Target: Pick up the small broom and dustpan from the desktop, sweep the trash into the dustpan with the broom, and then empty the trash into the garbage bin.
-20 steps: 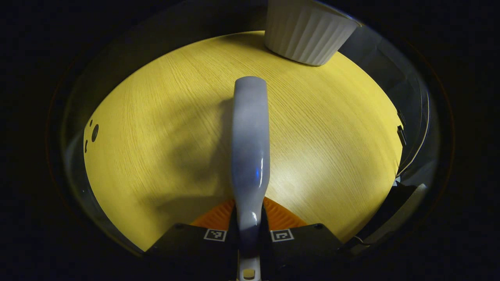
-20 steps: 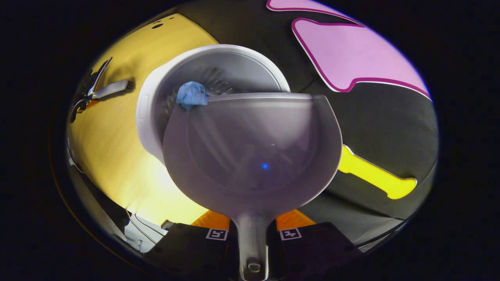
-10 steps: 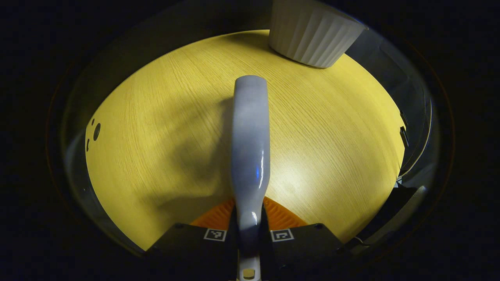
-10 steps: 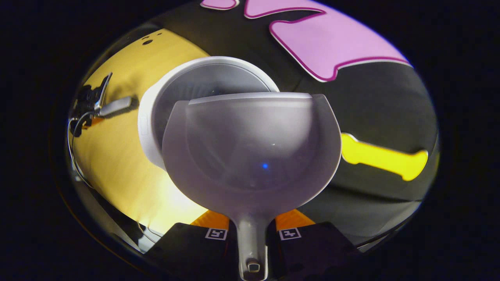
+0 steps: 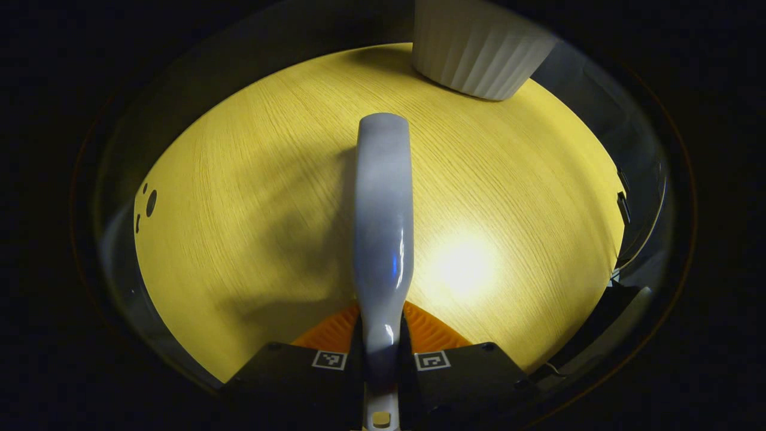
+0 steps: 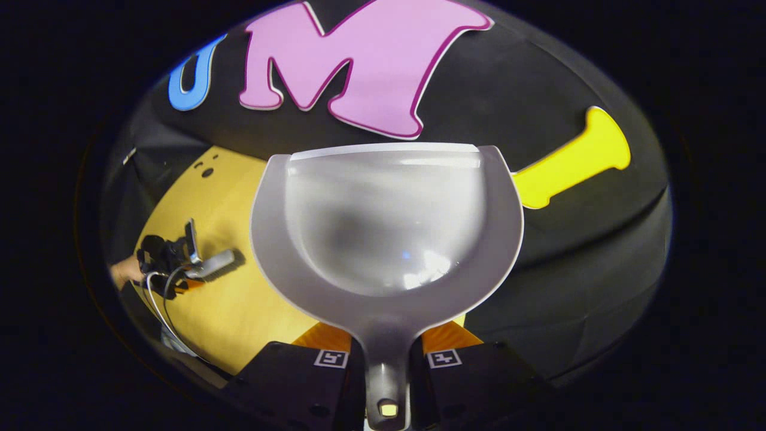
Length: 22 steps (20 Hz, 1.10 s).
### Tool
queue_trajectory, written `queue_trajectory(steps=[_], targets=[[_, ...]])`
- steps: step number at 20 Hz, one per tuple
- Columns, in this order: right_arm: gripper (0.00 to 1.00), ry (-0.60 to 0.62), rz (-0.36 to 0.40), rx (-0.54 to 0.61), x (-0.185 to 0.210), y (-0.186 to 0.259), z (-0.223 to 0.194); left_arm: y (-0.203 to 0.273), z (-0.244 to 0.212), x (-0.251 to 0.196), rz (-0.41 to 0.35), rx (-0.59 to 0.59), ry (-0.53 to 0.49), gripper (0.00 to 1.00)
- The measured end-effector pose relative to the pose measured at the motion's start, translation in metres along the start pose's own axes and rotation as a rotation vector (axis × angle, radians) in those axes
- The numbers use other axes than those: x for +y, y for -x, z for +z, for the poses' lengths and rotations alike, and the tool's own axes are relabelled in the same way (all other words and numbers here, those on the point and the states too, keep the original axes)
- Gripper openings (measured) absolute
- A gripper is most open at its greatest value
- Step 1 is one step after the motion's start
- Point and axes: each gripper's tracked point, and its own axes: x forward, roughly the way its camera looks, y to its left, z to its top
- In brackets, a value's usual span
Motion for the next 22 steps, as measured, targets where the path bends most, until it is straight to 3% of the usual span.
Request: queue_trajectory(steps=[5, 6, 13, 17, 22], targets=[[0.33, -0.057, 0.098, -0.079, 0.022, 0.033, -0.011, 0.001, 0.001, 0.0, 0.001, 0.002, -0.003, 0.3], [0.33, -0.051, 0.116, -0.075, 0.029, 0.041, -0.02, 0.001, 0.001, 0.0, 0.001, 0.004, -0.006, 0.27], [0.33, -0.025, 0.248, 0.031, 0.1, 0.061, -0.121, 0.001, 0.002, -0.001, 0.008, 0.01, 0.0, 0.27], [0.33, -0.033, 0.323, 0.129, 0.15, 0.049, -0.188, 0.0, 0.001, -0.001, 0.016, 0.015, 0.006, 0.27], [0.33, -0.018, 0.328, 0.242, 0.188, -0.008, -0.257, -0.002, 0.0, -0.001, 0.029, 0.022, 0.018, 0.27]])
